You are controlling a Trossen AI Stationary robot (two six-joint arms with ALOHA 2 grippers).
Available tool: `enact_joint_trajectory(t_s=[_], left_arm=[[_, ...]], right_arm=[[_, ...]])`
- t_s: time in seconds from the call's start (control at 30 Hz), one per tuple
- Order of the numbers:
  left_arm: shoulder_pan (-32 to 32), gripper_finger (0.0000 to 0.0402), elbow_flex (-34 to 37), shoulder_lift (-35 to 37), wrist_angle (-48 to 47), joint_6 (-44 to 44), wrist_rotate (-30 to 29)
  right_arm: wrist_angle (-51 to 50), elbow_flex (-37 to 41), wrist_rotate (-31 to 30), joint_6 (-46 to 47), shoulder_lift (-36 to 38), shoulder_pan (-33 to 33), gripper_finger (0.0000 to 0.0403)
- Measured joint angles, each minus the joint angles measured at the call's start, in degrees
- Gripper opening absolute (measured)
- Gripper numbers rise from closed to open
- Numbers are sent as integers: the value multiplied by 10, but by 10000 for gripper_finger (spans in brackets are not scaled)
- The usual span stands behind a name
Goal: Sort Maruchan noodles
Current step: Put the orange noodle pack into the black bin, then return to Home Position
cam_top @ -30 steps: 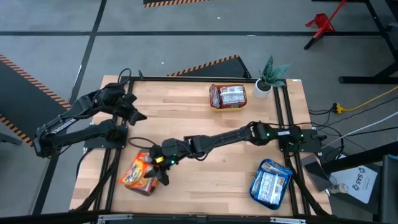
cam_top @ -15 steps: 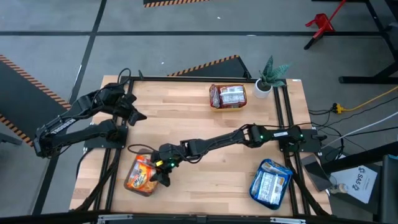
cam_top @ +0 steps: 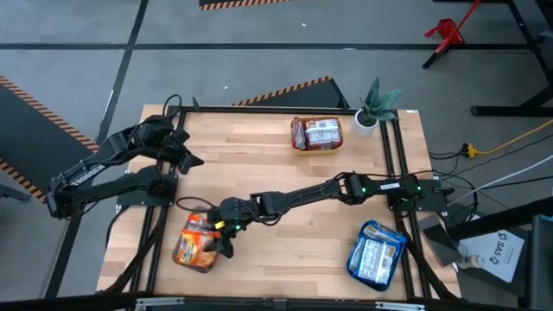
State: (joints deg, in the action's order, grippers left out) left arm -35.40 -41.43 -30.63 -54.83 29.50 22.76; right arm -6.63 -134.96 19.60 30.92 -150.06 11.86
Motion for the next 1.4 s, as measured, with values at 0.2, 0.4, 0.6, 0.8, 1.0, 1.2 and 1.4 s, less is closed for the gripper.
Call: enact_joint_trajectory(t_s=[0.2,0.4,0.6,0.8,1.0,1.2,1.4], left_arm=[[0,44,0,0,0,0,9],[0,44,0,0,0,1,16],[0,44,0,1,1,4,30],[0,44,0,8,68,41,72],[0,44,0,29,331,124,165],[0,44,-2,38,595,108,216],[-19,44,-1,58,619,42,182]], right_arm=[[-3,0,-9,31,2,-21,274],[-42,0,-6,33,35,-48,275],[-77,0,-5,14,76,-60,275],[-74,0,53,2,159,-85,275],[-96,-1,170,-1,279,-150,276],[-288,0,216,-205,420,-198,276],[-496,28,51,-421,600,-207,276]])
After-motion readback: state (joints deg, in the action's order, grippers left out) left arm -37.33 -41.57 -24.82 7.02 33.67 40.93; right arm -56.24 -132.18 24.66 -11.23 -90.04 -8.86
